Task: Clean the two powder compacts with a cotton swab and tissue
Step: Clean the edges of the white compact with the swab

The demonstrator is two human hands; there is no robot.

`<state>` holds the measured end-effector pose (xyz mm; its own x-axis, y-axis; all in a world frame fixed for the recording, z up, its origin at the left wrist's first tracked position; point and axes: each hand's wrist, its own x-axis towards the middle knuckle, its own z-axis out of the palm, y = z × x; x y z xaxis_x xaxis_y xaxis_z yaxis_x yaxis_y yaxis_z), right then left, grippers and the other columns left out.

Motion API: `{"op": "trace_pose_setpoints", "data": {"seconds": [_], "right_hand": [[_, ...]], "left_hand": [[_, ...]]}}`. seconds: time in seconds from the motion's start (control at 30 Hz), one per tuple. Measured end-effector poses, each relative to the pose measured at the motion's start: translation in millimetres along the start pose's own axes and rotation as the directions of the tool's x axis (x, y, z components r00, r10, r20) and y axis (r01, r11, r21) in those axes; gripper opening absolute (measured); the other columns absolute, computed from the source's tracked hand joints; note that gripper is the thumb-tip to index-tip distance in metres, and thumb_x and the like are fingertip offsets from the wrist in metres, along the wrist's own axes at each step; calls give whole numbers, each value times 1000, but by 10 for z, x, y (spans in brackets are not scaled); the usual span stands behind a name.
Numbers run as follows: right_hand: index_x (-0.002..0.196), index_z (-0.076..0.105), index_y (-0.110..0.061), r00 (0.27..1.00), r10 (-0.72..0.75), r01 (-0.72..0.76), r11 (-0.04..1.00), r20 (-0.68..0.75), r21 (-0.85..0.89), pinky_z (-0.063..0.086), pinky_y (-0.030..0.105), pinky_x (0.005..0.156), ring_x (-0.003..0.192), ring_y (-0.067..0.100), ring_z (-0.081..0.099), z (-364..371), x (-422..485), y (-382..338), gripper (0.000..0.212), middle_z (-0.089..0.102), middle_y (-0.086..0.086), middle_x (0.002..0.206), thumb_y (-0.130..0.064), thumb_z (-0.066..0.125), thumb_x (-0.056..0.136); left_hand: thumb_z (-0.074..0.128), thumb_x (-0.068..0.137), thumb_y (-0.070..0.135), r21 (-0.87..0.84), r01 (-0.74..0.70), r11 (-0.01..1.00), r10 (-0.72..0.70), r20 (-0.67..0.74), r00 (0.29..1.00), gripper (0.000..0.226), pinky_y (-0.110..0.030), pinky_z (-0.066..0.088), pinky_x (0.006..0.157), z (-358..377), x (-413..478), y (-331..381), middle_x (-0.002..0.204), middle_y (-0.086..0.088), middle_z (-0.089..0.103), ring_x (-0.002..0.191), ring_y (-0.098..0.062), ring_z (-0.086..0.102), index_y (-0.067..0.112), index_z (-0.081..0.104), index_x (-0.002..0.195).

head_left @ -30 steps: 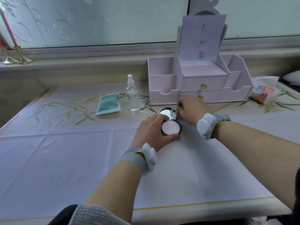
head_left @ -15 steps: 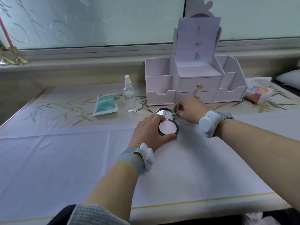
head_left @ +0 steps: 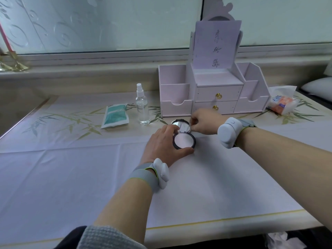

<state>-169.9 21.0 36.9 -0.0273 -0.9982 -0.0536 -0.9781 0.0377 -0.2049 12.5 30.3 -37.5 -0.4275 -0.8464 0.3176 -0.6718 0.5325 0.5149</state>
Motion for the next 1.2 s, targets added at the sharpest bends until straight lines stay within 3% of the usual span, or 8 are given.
{"op": "trace_pose_setpoints", "data": {"seconds": [0.17,0.27,0.4,0.73,1.2], "right_hand": [[101,70,-15,999,-23,20,995,30,99,50,29,79,90,19,59,27,2,-21,15,67,1,100,-22,64,89],[100,71,-14,999,-40,36,991,32,129,45,26,73,85,17,57,38,30,-43,15,63,-2,91,-23,65,89],[97,71,-15,998,-67,64,989,19,136,42,25,68,81,16,55,85,82,-84,13,59,-5,83,-24,65,89],[100,69,-17,997,-33,43,986,-68,161,42,26,76,95,20,59,239,211,-155,15,61,-2,98,-25,61,90],[103,66,-23,979,67,-62,998,-190,33,50,34,82,102,26,61,280,292,-228,16,68,3,110,-27,54,93]], "left_hand": [[81,63,66,-50,34,998,-34,-13,999,68,-34,47,88,2,8,-9,107,11,56,101,-15,53,26,51,110],[82,62,63,-55,52,997,-53,-16,998,61,-32,43,77,-7,3,0,96,11,54,92,-16,50,25,47,95],[82,63,62,-64,59,996,-60,-12,998,60,-31,40,74,-11,0,3,95,10,55,90,-16,50,23,45,91],[79,63,66,-55,49,997,-50,-16,999,57,-33,46,74,-2,-10,-21,90,13,53,87,-14,53,27,45,84],[82,63,64,-59,9,998,-11,-42,999,55,-35,45,74,8,-20,-29,88,10,50,86,-16,50,26,45,80]]}}
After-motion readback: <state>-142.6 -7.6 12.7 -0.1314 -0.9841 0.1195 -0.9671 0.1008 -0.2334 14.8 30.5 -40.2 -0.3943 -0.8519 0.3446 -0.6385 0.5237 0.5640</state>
